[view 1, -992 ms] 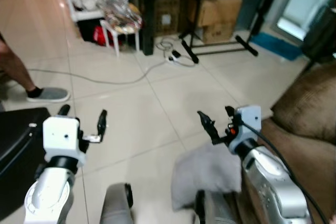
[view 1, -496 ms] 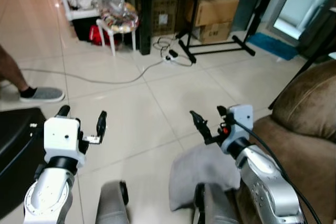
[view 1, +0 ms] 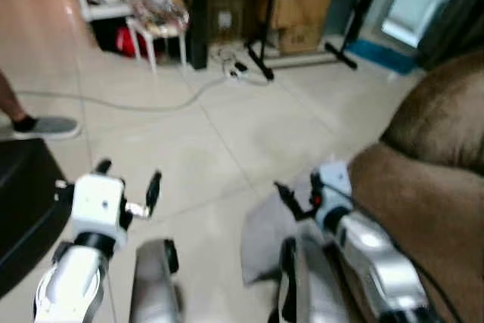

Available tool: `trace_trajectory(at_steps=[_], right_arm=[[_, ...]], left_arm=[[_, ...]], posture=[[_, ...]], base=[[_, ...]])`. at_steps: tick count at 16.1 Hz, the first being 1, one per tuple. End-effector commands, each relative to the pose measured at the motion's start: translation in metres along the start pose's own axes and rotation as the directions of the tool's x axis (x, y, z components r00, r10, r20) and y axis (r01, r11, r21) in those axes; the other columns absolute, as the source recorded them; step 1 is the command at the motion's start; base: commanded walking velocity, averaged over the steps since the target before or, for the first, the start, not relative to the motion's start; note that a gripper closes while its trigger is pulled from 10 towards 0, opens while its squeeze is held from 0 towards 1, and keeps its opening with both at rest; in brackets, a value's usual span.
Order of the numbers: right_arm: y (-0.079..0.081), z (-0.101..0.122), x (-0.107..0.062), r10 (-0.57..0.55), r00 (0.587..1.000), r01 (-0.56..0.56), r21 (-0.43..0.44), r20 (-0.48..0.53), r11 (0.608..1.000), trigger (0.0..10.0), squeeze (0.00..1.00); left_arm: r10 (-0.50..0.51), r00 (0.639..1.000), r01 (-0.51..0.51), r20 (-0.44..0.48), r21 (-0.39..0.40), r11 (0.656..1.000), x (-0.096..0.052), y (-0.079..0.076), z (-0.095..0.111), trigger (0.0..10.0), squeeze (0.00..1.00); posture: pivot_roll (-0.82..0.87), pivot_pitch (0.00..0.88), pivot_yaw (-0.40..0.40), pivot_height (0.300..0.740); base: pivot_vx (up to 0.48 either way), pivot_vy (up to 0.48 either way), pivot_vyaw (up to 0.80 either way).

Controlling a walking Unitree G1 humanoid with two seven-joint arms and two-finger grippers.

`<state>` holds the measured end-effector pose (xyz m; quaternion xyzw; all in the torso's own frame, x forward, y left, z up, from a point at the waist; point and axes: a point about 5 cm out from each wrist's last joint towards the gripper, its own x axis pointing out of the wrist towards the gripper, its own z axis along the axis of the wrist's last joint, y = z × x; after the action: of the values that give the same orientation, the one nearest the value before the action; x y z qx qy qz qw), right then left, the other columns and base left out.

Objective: Move the pillow to the sofa from floor

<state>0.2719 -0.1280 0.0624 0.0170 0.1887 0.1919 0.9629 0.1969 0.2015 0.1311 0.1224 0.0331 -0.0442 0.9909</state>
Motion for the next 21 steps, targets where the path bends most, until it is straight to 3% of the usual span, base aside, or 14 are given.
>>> trace_trajectory(at_steps=[1, 2, 4, 9, 10, 11, 14, 17, 21], right_arm=[[-0.005, 0.007, 0.005, -0.024, 0.999, 0.023, 0.013, 0.024, 1.000, 10.0, 1.00], [-0.009, 0.006, 0.023, -0.086, 0.996, 0.086, 0.051, 0.001, 0.995, 10.0, 1.00], [-0.016, 0.003, 0.039, -0.167, 0.985, 0.169, 0.047, -0.040, 0.984, 10.0, 1.00], [-0.039, -0.002, 0.053, -0.347, 0.930, 0.345, -0.036, -0.119, 0.938, 10.0, 1.00], [-0.044, -0.003, 0.053, -0.383, 0.914, 0.379, -0.054, -0.130, 0.924, 10.0, 0.87], [-0.050, -0.005, 0.052, -0.418, 0.897, 0.411, -0.077, -0.146, 0.908, 10.0, 0.00], [-0.057, -0.020, 0.046, -0.458, 0.861, 0.438, -0.133, -0.221, 0.889, 10.0, 0.00], [-0.059, -0.035, 0.040, -0.479, 0.829, 0.466, -0.117, -0.288, 0.877, 10.0, 0.00], [-0.063, -0.046, 0.034, -0.550, 0.768, 0.527, -0.164, -0.327, 0.834, 10.0, 0.00]], left_arm=[[-0.048, 0.999, 0.048, -0.009, -0.001, 0.999, 0.002, -0.005, 0.000, 10.0, 0.13], [-0.106, 0.994, 0.106, -0.036, 0.008, 0.994, 0.004, -0.007, -0.004, 10.0, 0.13], [-0.163, 0.985, 0.163, -0.056, 0.008, 0.987, 0.003, -0.008, -0.004, 10.0, 0.14], [-0.215, 0.973, 0.215, -0.087, -0.014, 0.976, -0.014, -0.011, 0.002, 10.0, 0.14], [-0.231, 0.968, 0.230, -0.096, -0.016, 0.973, -0.019, -0.012, 0.003, 10.0, 0.14], [-0.243, 0.964, 0.242, -0.106, -0.019, 0.970, -0.023, -0.010, 0.005, 10.0, 0.14], [-0.328, 0.937, 0.322, -0.120, -0.066, 0.944, -0.034, -0.011, 0.009, 10.0, 0.14], [-0.414, 0.900, 0.404, -0.135, -0.094, 0.910, -0.044, -0.013, 0.012, 10.0, 0.14], [-0.434, 0.882, 0.426, -0.181, -0.083, 0.901, -0.055, -0.006, 0.016, 10.0, 0.14]], posture=[[0.00, 0.000, -0.066, 0.475], [0.01, 0.000, -0.067, 0.475], [0.02, 0.000, -0.071, 0.475], [0.05, 0.000, -0.059, 0.475], [0.06, 0.017, -0.055, 0.475], [0.06, 0.035, -0.055, 0.475], [0.07, 0.067, -0.047, 0.475], [0.08, 0.096, -0.038, 0.475], [0.10, 0.129, -0.016, 0.475]], base=[[0.000, 0.000, 0.00], [0.000, 0.000, 0.00], [0.000, 0.000, 0.00], [0.000, 0.000, 0.00], [0.000, 0.000, 0.00], [0.000, 0.000, 0.00], [0.000, 0.000, 0.00], [0.000, 0.000, 0.00], [0.000, 0.000, 0.00]])
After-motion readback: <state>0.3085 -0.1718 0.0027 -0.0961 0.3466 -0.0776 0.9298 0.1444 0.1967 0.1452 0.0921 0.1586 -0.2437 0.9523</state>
